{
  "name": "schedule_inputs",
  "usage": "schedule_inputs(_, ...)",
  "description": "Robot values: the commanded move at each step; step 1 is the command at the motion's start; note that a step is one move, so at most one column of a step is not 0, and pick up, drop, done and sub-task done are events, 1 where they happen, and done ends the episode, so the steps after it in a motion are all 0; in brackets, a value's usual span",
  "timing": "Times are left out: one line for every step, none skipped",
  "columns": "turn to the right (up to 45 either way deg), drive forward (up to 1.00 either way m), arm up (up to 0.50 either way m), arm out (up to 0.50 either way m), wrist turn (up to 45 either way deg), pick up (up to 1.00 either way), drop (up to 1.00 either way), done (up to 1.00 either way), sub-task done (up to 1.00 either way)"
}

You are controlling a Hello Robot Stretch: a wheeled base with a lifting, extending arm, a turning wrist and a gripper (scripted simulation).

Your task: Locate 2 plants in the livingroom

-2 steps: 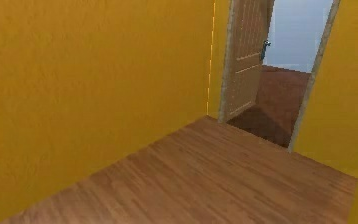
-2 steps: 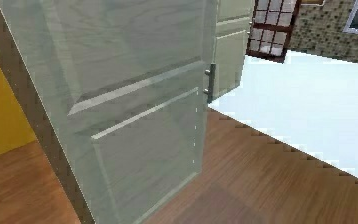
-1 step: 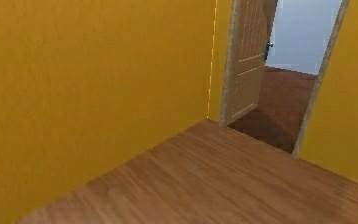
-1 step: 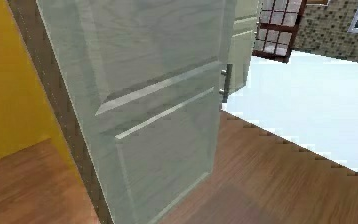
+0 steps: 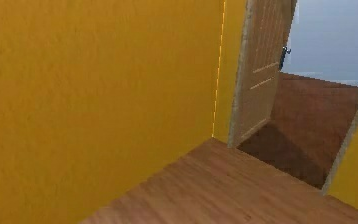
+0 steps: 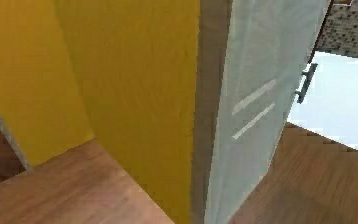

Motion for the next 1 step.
schedule_inputs(24.0,0.0,0.0,0.0,0.0,0.0,0.0,0.0,0.0)
